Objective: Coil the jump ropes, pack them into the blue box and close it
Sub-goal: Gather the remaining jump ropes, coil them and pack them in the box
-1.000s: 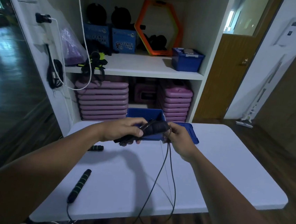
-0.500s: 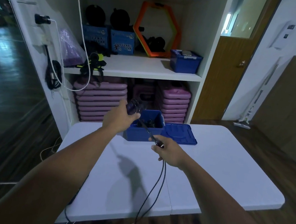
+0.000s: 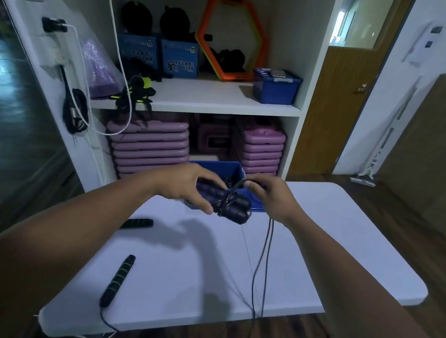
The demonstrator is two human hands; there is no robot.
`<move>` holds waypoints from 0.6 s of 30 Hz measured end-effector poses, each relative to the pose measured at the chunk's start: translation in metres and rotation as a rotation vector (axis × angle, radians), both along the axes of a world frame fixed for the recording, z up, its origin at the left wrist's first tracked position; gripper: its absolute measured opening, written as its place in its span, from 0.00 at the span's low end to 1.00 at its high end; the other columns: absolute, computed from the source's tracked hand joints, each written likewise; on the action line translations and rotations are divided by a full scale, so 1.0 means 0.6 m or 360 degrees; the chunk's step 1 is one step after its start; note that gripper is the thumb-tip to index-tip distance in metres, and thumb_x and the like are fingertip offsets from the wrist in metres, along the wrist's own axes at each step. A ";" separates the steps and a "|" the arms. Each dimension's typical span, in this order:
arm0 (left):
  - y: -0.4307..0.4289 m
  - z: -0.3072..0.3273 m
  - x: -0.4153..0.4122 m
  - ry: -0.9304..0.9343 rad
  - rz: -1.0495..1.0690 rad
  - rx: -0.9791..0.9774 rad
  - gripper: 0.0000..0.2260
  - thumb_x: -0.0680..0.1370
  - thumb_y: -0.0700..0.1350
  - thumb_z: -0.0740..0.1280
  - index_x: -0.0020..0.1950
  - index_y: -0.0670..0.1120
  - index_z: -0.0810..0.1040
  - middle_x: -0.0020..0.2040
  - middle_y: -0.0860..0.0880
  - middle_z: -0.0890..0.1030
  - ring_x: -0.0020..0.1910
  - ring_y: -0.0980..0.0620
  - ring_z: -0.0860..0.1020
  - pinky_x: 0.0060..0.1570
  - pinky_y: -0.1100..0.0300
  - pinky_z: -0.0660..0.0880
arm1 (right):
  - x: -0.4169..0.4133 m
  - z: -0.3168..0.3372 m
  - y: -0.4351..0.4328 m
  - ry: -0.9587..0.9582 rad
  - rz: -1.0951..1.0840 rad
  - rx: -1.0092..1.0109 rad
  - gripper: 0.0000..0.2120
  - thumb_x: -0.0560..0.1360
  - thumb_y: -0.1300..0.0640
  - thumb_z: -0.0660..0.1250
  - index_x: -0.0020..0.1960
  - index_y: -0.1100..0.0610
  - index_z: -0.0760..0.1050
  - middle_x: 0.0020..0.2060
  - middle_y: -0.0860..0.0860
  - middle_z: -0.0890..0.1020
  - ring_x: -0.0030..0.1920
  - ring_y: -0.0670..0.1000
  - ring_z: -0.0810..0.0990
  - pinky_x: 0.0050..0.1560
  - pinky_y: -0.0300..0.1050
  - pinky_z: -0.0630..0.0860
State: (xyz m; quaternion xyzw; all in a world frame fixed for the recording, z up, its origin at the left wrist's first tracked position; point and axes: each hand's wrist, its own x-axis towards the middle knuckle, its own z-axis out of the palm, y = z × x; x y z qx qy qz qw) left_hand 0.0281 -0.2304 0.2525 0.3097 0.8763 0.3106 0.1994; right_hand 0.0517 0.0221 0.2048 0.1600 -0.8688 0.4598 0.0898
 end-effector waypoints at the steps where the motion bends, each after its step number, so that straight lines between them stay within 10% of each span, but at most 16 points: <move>1: -0.001 0.003 0.004 -0.0077 0.0042 0.0149 0.24 0.68 0.46 0.81 0.62 0.56 0.81 0.49 0.60 0.83 0.45 0.56 0.82 0.44 0.61 0.79 | 0.001 -0.002 0.002 -0.0095 0.0032 -0.0133 0.10 0.80 0.55 0.65 0.54 0.57 0.83 0.44 0.52 0.85 0.45 0.50 0.82 0.48 0.46 0.77; 4: 0.003 0.003 0.014 -0.0161 0.0148 0.0572 0.19 0.71 0.35 0.77 0.59 0.49 0.82 0.44 0.58 0.83 0.40 0.64 0.79 0.41 0.71 0.73 | 0.005 -0.014 0.005 -0.0254 0.0116 -0.0455 0.10 0.81 0.57 0.63 0.50 0.60 0.82 0.36 0.60 0.80 0.36 0.54 0.75 0.39 0.45 0.74; 11: 0.031 -0.018 0.017 -0.0317 0.0636 0.1365 0.12 0.75 0.42 0.74 0.58 0.48 0.81 0.37 0.52 0.80 0.34 0.52 0.75 0.35 0.58 0.70 | 0.018 -0.056 -0.014 -0.0469 -0.0004 -0.0592 0.13 0.82 0.53 0.61 0.52 0.59 0.80 0.33 0.50 0.77 0.32 0.48 0.73 0.39 0.43 0.74; 18: 0.040 -0.041 -0.015 0.0106 0.1338 0.1160 0.20 0.71 0.56 0.77 0.58 0.50 0.79 0.52 0.54 0.82 0.48 0.54 0.81 0.50 0.56 0.78 | 0.039 -0.088 -0.020 -0.0678 0.0041 -0.0356 0.10 0.81 0.52 0.63 0.51 0.58 0.78 0.34 0.52 0.75 0.34 0.49 0.75 0.45 0.50 0.79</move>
